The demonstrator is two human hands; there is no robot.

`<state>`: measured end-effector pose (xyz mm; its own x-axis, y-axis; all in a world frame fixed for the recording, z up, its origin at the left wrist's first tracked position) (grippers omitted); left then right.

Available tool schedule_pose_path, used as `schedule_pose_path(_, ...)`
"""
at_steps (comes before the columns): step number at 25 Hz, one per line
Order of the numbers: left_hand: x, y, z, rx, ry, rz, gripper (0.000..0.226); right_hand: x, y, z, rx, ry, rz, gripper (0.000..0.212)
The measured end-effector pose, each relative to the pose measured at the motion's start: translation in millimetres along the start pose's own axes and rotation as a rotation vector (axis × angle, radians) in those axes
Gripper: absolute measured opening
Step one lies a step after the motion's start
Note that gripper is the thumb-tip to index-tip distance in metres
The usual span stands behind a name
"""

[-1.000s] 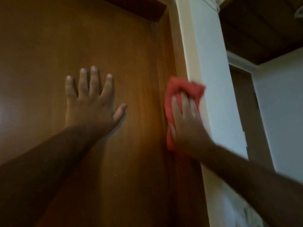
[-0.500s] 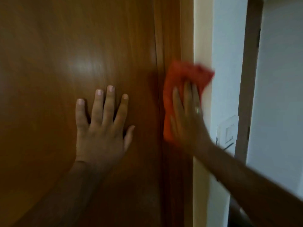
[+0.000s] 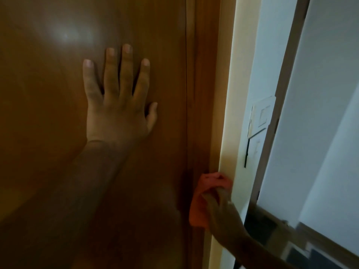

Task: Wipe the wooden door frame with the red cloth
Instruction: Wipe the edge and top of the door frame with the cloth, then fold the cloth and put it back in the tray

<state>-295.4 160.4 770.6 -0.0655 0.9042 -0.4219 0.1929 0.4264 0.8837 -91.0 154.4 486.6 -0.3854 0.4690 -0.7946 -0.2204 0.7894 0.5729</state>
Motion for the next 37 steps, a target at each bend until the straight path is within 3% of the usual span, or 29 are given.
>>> schedule_pose_path(3, -1, -1, 1, 0.005, 0.008, 0.005, 0.076, -26, 20, 7, -0.035, -0.298, 0.007, 0.084)
schedule_pose_path(9, 12, -29, 21, 0.051, -0.202, -0.062, 0.075, -82, 49, -19, -0.016, -0.539, -0.101, 0.032)
schedule_pose_path(11, 40, -93, 72, 0.230, -0.457, -0.344, 0.082, -92, 41, -14, 0.078, -0.467, -0.218, 0.031)
schedule_pose_path(13, 77, -174, 119, 0.235, -0.714, -0.812, 0.094, -101, 20, 6, 0.273, -0.133, -0.304, 0.030)
schedule_pose_path(14, 93, -207, 136, 0.129, -0.897, -1.014, 0.095, -102, 3, 20, 0.387, 0.068, -0.342, 0.027)
schedule_pose_path(17, 138, -271, 179, -0.318, -1.393, -1.375, 0.057, -97, -68, 74, 0.656, 0.509, -0.329, 0.026)
schedule_pose_path(21, 157, -324, 243, -0.668, -1.566, -1.685, 0.047, -81, -186, 137, 0.952, 0.967, -0.098, 0.061)
schedule_pose_path(23, 164, -366, 287, -0.891, -1.625, -1.810, 0.043, -59, -242, 161, 1.087, 1.128, -0.021, 0.063)
schedule_pose_path(26, 171, -449, 347, -1.025, -1.470, -1.983, 0.038, -11, -333, 191, 1.446, 1.278, 0.134, 0.039)
schedule_pose_path(28, 181, -512, 380, -1.008, -1.280, -2.034, 0.033, 33, -403, 201, 1.699, 1.310, 0.125, 0.032)
schedule_pose_path(31, 203, -591, 407, -0.991, -1.035, -2.057, 0.038, 88, -483, 201, 1.923, 1.287, 0.085, 0.024)
schedule_pose_path(37, 251, -718, 470, -0.660, -0.856, -2.165, 0.036, 190, -613, 212, 2.133, 0.937, 0.109, 0.019)
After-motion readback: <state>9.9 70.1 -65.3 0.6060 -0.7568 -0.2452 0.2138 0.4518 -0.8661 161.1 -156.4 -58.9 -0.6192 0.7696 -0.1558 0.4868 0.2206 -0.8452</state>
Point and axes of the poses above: each hand's wrist, its own y-axis towards the middle knuckle, its own x-axis out of the palm, z = x × y, the point moved 7 cm from there along y, towards the middle knuckle, and after that the axes turned 6 degrees about -x, right-handed, at the moved point
